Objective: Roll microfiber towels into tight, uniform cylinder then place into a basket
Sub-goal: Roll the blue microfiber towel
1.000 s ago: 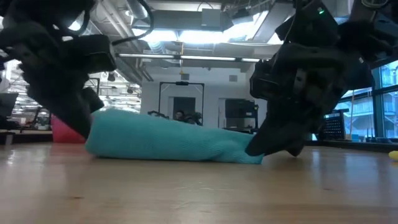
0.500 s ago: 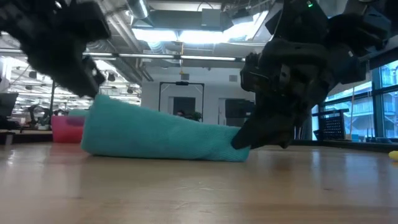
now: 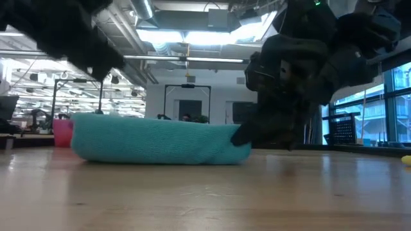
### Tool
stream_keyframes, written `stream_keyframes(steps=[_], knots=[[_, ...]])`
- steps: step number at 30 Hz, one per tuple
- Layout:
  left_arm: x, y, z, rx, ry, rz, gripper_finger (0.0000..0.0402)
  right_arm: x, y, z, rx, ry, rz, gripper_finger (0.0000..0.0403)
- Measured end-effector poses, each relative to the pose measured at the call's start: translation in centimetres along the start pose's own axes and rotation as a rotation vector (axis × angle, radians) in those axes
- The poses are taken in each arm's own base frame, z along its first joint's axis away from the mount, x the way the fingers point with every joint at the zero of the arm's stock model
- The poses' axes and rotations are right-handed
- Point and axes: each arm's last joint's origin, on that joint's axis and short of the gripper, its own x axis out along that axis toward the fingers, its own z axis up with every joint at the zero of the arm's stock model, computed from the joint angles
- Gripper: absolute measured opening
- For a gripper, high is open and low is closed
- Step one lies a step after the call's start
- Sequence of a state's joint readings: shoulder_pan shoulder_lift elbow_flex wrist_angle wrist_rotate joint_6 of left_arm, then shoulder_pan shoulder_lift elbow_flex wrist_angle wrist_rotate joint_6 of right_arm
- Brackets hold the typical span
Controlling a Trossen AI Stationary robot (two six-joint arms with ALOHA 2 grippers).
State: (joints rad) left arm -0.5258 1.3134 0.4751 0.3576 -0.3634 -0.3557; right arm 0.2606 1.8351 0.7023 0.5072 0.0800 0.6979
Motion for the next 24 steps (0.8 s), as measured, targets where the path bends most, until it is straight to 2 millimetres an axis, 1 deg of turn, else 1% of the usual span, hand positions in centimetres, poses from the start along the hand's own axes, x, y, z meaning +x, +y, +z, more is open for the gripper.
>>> stream_keyframes(steps=[5, 10, 14, 19, 21, 24], knots=[[2.3, 0.4, -2.0, 0.018, 0.066, 0.041, 0.0, 0.0, -0.5, 0.5, 0.012, -0.018, -0.013, 0.0052], [3.5, 1.4, -3.1, 0.02, 0.119, 0.104, 0.0, 0.1, -0.8, 0.7, 0.018, -0.023, -0.022, 0.0052], [3.9, 2.2, -3.1, -0.003, 0.125, 0.136, 0.0, 0.1, -0.8, 0.7, 0.018, -0.021, -0.018, 0.0052], [3.9, 2.3, -3.2, -0.025, 0.154, 0.091, 0.0, 0.1, -0.6, 0.9, 0.0, -0.043, 0.004, 0.0052], [3.9, 2.4, -3.5, -0.025, 0.191, 0.101, 0.0, 0.1, -0.4, 1.2, -0.009, -0.065, 0.022, 0.0052], [3.7, 2.7, -4.2, -0.046, 0.254, 0.141, 0.0, 0.1, -0.1, 1.5, -0.069, -0.084, 0.032, 0.0052]])
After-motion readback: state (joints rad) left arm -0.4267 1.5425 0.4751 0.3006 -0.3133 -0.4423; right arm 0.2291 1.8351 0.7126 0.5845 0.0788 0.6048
